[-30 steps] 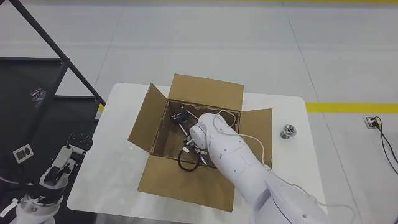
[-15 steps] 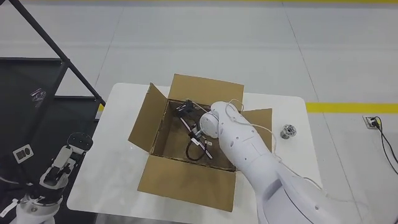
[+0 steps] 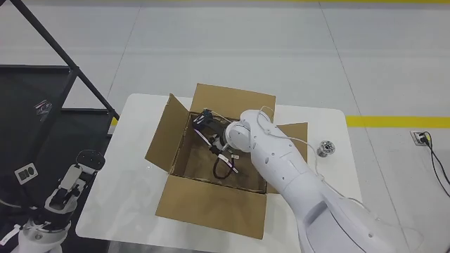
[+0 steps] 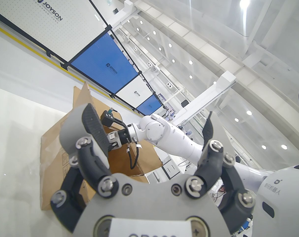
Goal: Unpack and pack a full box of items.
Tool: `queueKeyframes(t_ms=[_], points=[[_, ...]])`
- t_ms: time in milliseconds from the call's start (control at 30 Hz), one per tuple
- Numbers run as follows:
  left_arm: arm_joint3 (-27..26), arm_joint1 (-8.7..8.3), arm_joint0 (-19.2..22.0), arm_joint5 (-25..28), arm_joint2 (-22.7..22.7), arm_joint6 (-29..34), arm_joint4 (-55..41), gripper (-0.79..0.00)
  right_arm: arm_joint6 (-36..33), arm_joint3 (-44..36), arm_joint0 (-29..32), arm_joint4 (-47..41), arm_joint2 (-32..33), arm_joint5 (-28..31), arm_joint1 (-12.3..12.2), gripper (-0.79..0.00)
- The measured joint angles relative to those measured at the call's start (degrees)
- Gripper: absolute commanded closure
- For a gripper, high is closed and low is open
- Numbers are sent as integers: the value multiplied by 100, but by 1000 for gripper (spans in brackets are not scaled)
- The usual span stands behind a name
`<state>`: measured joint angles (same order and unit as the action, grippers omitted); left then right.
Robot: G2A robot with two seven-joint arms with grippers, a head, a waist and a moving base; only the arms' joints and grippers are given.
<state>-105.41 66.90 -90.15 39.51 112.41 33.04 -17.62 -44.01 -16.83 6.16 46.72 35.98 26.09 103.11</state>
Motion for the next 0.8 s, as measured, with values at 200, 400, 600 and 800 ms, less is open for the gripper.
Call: queueKeyframes(t_ms=[200,400,600,800], points=[[0,0,0,0,0,0,0,-785,40,-835,284,135,252,135,-371,0],[0,0,0,0,0,0,0,-785,-409,-2757,1123,515,861,-172,-979,0],[0,0,0,0,0,0,0,-785,-1304,-6137,2951,1279,2073,-573,-1676,0],[0,0,0,0,0,0,0,-785,-1370,-8692,4332,2046,3035,-1110,-1959,0]])
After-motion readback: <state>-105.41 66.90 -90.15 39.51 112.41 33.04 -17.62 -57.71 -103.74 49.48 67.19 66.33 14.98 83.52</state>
